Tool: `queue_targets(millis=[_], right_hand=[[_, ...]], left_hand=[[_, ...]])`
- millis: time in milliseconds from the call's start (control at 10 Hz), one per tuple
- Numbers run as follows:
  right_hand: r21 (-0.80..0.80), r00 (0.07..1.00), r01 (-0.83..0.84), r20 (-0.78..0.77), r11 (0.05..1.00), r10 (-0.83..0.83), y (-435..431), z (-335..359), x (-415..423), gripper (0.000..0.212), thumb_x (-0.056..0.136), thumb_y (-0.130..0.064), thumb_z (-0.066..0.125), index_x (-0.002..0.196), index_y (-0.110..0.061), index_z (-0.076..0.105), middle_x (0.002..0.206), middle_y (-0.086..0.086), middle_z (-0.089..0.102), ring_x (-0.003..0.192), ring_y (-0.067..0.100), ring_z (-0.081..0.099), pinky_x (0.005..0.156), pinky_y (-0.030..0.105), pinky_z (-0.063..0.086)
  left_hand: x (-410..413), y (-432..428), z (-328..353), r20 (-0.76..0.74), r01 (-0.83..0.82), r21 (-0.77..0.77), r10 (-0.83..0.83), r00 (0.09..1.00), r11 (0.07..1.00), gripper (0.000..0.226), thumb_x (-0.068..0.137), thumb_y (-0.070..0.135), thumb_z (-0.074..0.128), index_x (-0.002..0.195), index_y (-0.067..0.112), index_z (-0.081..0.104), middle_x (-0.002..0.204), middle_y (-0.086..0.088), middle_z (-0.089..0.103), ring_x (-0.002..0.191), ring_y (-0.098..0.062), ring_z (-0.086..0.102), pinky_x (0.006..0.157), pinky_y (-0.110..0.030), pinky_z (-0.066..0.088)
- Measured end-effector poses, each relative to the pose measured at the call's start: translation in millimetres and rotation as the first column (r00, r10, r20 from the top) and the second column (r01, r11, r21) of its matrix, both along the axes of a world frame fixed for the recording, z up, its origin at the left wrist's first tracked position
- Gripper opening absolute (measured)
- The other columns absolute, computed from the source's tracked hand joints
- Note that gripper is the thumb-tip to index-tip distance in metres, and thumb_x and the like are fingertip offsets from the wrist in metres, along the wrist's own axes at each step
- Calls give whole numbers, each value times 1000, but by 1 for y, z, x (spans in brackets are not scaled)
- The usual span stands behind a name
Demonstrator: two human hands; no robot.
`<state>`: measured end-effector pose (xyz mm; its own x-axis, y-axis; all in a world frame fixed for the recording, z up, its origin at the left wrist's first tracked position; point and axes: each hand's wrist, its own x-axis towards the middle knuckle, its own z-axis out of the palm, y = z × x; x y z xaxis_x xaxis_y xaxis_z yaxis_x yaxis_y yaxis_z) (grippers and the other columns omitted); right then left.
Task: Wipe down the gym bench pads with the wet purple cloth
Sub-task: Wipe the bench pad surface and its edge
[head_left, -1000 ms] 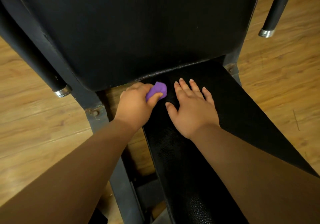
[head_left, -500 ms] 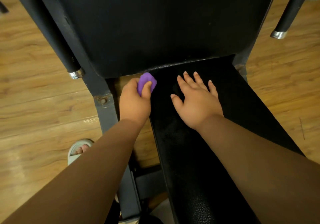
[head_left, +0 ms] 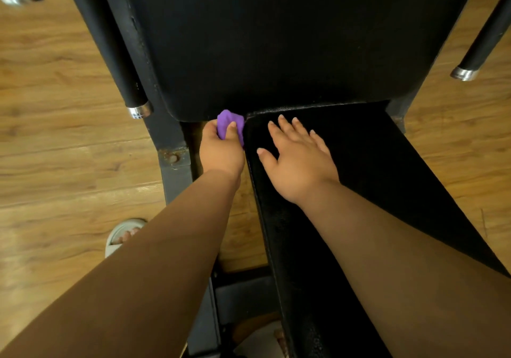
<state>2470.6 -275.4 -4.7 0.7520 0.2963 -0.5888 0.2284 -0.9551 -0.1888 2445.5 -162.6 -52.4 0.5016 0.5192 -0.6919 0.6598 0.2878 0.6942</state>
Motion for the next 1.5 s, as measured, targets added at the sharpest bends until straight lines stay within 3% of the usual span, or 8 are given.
queue_targets(millis=[100, 200, 600, 900, 1000, 1100, 1300, 1500], right_hand=[[-39, 1000, -9, 26, 999, 10, 1, -3, -2, 58, 101, -49, 25, 154, -30, 11, 162, -9, 2, 148, 10, -4, 121, 35, -1], [-45, 1000, -18, 11, 999, 18, 1, -2, -1, 58, 101, -49, 24, 154, -31, 10, 162, -9, 1, 148, 9, -5, 121, 35, -1], [-54, 999, -18, 34, 998, 20, 2, -5, -3, 58, 100, -51, 23, 154, -32, 9, 162, -10, 0, 148, 9, -6, 120, 34, -3], [-53, 999, -25, 27, 998, 27, 1, -5, -2, 58, 100, -51, 22, 154, -33, 8, 162, -10, 0, 148, 8, -7, 119, 33, -4], [-58, 999, -26, 24, 998, 27, 2, -4, -1, 58, 100, -51, 22, 154, -33, 9, 162, -10, 0, 148, 9, -6, 119, 34, -3], [-50, 999, -25, 26, 998, 26, 1, -4, -1, 58, 100, -51, 22, 154, -32, 10, 162, -10, 1, 148, 9, -6, 119, 34, -3], [-48, 999, -18, 39, 999, 20, 1, -6, -2, 58, 100, -51, 23, 154, -33, 10, 162, -10, 2, 148, 9, -5, 118, 34, -3], [-51, 999, -16, 33, 999, 17, 2, -4, -1, 58, 100, -50, 23, 154, -33, 10, 162, -10, 2, 148, 9, -5, 120, 35, -3]], left_hand=[[-4, -2, 1, 55, -51, -155, 61, 997, 987, 31, 100, 23, 50, 131, 24, 54, 104, 12, 62, 100, -6, 59, 88, -24, 48], [-12, -5, 5, 91, -65, -257, 91, 992, 964, 28, 99, 18, 52, 125, 26, 59, 110, 8, 68, 104, -8, 64, 91, -26, 51], [-28, -16, 18, 77, -46, -127, 56, 995, 991, 18, 100, 25, 50, 106, 33, 65, 83, 11, 71, 75, 0, 67, 68, -17, 55], [-6, -8, -9, -98, -101, -172, 85, 992, 980, 26, 98, 30, 52, 117, 16, 63, 111, -3, 69, 104, -20, 65, 90, -36, 54], [-23, -6, -7, -90, -73, -32, 70, 993, 997, 37, 97, 21, 55, 133, 20, 48, 100, 10, 59, 101, -15, 62, 86, -29, 51], [-28, -5, -8, -28, -70, -181, 65, 997, 981, 36, 97, 25, 56, 132, 30, 48, 106, 13, 58, 107, -12, 58, 96, -33, 48], [-11, -2, 5, -243, -315, -352, 239, 940, 881, 26, 97, 49, 48, 102, 27, 60, 111, -2, 64, 106, -23, 60, 97, -45, 49], [-15, 0, -2, -167, -448, -425, 418, 893, 786, 37, 99, 28, 51, 136, 34, 47, 127, 2, 52, 113, -24, 57, 90, -44, 54]])
